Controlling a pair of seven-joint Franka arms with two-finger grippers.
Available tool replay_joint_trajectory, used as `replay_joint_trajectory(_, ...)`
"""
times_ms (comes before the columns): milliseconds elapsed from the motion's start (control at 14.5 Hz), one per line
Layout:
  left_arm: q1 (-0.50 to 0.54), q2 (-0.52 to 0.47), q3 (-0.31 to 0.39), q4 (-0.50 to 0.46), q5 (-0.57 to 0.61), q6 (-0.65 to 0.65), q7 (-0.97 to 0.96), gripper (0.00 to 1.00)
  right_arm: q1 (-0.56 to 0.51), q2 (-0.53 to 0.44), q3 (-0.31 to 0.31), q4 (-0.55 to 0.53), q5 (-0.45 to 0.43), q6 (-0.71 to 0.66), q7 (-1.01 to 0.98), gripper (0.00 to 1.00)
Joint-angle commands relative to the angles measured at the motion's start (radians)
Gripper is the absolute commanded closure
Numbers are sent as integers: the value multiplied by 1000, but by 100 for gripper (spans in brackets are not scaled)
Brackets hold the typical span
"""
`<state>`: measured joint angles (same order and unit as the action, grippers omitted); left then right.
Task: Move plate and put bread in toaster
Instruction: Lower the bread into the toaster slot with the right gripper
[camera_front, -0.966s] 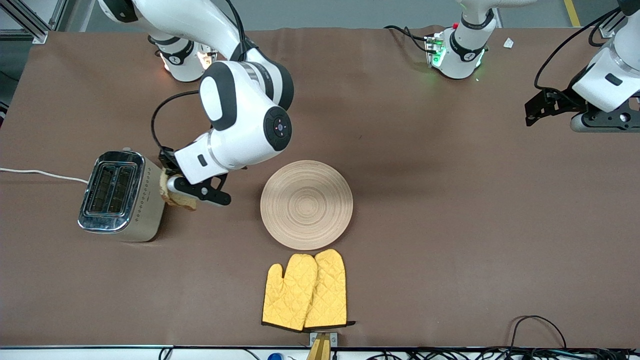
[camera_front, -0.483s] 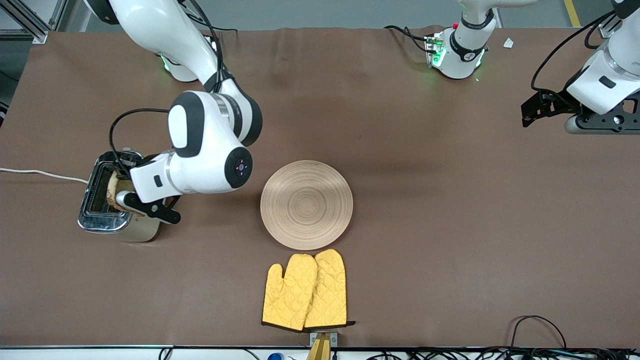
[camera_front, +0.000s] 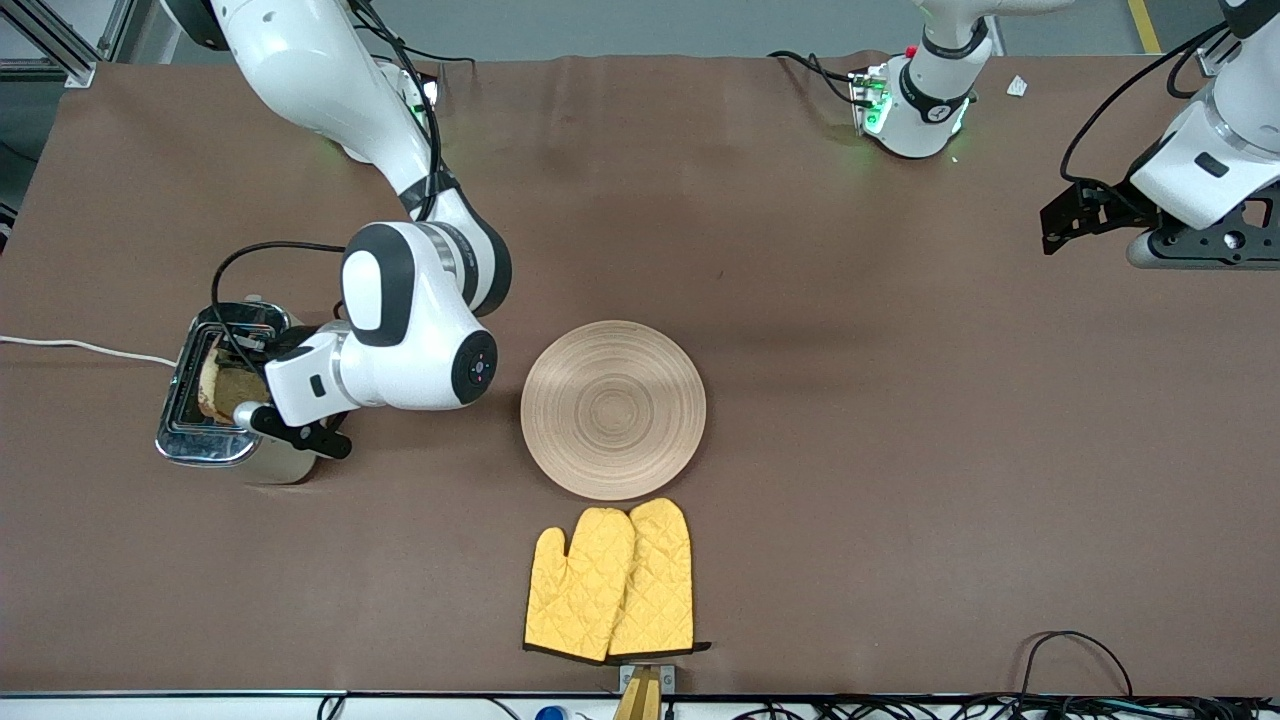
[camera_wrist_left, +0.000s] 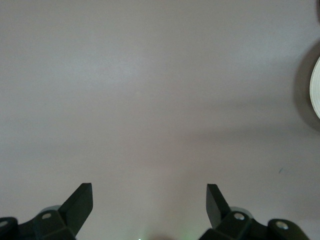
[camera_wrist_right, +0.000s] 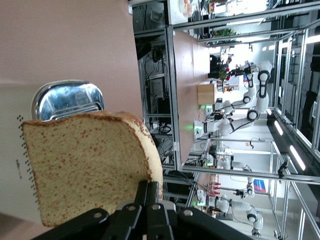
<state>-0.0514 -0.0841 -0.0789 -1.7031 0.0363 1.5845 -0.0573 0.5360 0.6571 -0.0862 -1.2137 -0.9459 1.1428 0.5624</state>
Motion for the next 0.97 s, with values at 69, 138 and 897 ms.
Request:
replay_joint_trajectory(69,7,-2,-1,26,2,-4,-1,0,-31,-172,8,-249,-45,129,-3,100)
replay_joint_trajectory(138,10,-3,-1,26,2,-8,-3,0,-40,-192,8,-283,-56,153,-1,100)
replay_joint_trajectory(897,15,-6,2,33,4,-9,-6,0,-54,-310,8,-506,-57,244,73,100)
